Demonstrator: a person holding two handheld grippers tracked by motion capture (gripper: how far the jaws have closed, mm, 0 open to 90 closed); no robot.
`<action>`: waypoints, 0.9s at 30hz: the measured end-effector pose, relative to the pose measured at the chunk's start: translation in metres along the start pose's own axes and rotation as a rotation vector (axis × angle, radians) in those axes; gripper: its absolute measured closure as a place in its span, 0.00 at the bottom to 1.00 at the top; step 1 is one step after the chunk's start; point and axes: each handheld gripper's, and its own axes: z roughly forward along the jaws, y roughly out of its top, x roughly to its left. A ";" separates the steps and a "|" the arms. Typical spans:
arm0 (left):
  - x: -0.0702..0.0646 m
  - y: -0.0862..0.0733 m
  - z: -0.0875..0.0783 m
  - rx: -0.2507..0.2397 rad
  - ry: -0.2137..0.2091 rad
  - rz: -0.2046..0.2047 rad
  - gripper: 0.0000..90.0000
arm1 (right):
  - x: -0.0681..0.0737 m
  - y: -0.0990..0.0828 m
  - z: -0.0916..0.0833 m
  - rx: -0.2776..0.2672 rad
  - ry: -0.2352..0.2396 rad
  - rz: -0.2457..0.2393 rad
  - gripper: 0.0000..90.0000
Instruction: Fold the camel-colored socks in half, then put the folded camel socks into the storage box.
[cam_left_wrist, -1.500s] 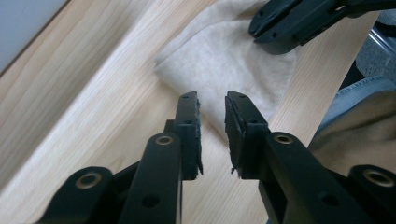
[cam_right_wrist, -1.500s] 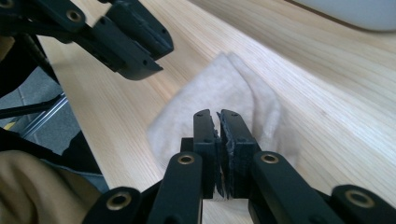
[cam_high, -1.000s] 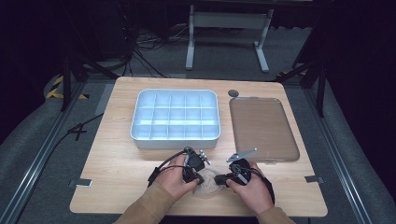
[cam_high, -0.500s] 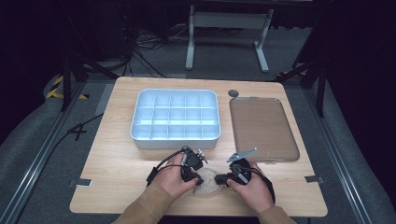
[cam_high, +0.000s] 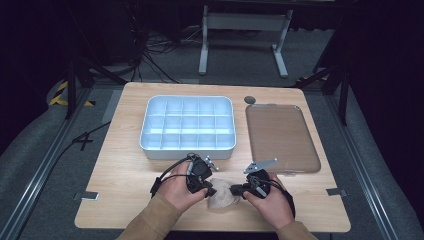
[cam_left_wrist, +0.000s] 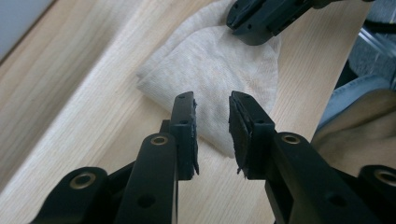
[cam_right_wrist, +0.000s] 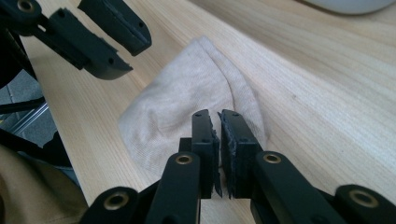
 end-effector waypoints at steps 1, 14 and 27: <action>0.001 -0.001 -0.002 -0.002 0.004 -0.004 0.80 | 0.001 0.001 -0.001 -0.007 0.000 -0.003 0.94; 0.005 -0.008 -0.012 -0.006 0.034 -0.024 0.78 | 0.010 0.005 0.000 -0.044 0.000 -0.014 0.96; 0.008 -0.011 -0.014 -0.001 0.048 -0.039 0.77 | 0.013 0.005 0.003 -0.036 0.009 -0.002 0.96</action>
